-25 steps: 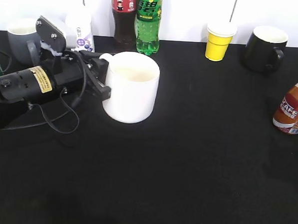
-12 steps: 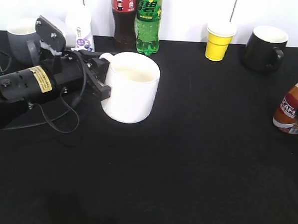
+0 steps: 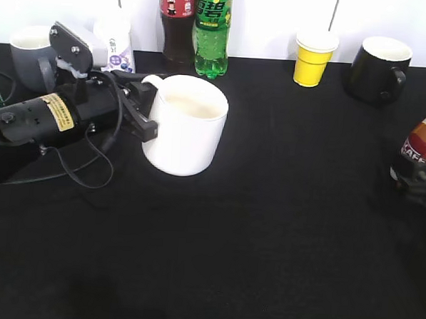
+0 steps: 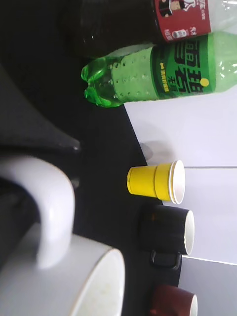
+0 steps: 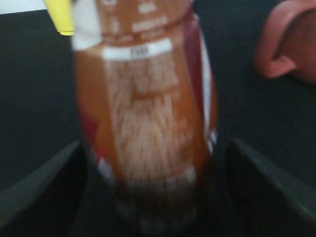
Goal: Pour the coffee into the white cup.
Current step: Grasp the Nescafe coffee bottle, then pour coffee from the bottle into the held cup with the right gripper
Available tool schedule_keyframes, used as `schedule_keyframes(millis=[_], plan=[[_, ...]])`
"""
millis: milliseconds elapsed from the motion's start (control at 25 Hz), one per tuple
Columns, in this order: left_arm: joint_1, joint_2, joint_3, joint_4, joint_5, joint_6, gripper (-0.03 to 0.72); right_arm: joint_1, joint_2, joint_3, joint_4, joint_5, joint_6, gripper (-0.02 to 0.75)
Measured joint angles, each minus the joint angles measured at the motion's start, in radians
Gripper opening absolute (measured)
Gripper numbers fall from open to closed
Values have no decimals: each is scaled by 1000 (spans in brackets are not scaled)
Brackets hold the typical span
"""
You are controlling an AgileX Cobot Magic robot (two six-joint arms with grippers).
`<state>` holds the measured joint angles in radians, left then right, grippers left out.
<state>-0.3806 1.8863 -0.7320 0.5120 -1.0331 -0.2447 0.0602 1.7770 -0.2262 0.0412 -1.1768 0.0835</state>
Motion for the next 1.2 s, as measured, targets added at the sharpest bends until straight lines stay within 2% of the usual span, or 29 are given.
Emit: schedule_keyframes(millis=[200,320,400,800,880,960,1120,1200], plan=[[0,0,-1,-1,0,0,102,0,63,-104,0,-12,-19,645],[0,0,-1,-1,0,0,102,0,63,-114,1,-11,-21,552],[0,0,-1,-1,0,0,102,0,63,-114,2,-12,-24,521],[0,0,-1,15,-1,0,104,9,44,-104,-10,-14,-27,519],[-18,0,-1,37,-7,-23,104,37,-6,-103,-84,2,-27,517],[-64,0,-2,43,-8,-35,104,82,-82,-122,-138,57,-29,516],[-180,0,-62,55,61,-54,104,114,-251,-236,-313,322,-112,516],[-217,0,-108,56,101,-63,104,114,-335,-307,-405,456,-148,515]])
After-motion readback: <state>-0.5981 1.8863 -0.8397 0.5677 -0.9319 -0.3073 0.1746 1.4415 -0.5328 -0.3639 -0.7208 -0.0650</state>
